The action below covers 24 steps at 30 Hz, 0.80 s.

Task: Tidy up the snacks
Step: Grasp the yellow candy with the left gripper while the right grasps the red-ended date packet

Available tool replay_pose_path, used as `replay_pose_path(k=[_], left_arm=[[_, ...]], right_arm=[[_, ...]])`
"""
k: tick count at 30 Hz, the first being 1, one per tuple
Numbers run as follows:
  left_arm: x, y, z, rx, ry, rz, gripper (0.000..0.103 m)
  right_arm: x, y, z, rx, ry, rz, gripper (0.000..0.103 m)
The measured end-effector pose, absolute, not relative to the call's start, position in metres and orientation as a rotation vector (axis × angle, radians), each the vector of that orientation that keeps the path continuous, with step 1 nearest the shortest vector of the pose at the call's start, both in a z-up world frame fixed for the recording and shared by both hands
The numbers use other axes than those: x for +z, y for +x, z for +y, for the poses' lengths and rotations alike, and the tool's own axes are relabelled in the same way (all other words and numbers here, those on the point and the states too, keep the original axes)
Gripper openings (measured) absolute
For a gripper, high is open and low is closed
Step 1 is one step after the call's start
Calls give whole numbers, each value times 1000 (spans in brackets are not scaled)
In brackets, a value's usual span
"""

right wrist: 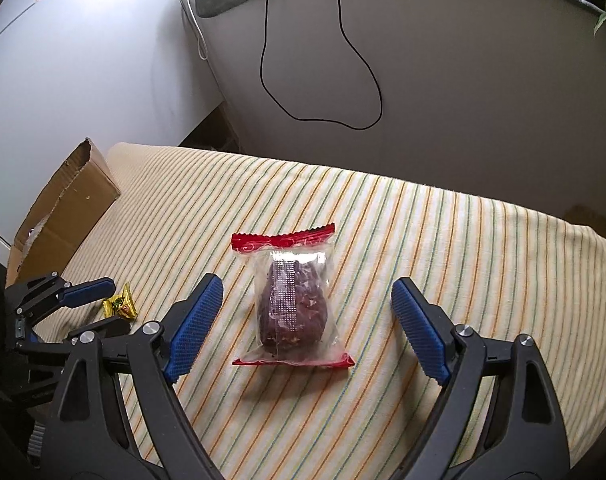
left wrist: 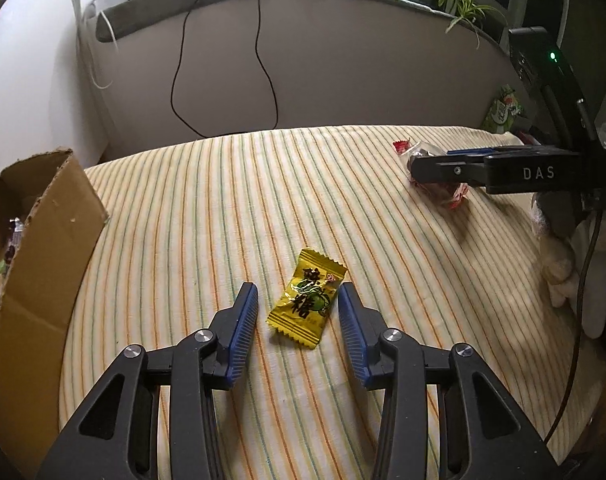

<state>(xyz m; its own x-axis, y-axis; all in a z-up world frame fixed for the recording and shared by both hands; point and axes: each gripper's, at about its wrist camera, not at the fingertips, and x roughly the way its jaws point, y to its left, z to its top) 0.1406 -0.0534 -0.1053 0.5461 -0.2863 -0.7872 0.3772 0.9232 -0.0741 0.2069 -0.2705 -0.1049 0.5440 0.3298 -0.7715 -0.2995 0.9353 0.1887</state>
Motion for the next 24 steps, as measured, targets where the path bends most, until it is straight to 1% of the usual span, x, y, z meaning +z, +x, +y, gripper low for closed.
replay_pose_path(k=[2,3,5,7,10,11,15,17,19,22,24], left_arm=[[-107,141,-59,-395,118,911,39],[-107,142,-60,-396,120,911,37],[-107,143,-63,-395,122,911,35],[-107,143,-64,-390,122,910,31],[-107,143,-66,-381,124,907,24],[-108,142,-66,-381,125,906,24],[-108,143,-66,-376,125,903,23],[-108,142,-65,-375,123,901,23],[-108,142,-65,-373,121,900,23],[-108,141,-63,-370,116,898,23],[-107,138,-61,-367,110,897,23]], right_arm=[[-105,208,-268,376,32,924,83],[-105,208,-267,378,29,925,82],[-106,207,-263,380,16,926,80],[-106,207,-260,379,2,927,78],[-108,206,-257,378,-12,931,72],[-108,206,-256,378,-14,933,68],[-109,207,-253,375,-26,940,59],[-110,208,-251,368,-34,944,50],[-111,208,-249,364,-41,945,49],[-112,208,-248,362,-38,947,42],[-112,208,-250,359,-34,946,41]])
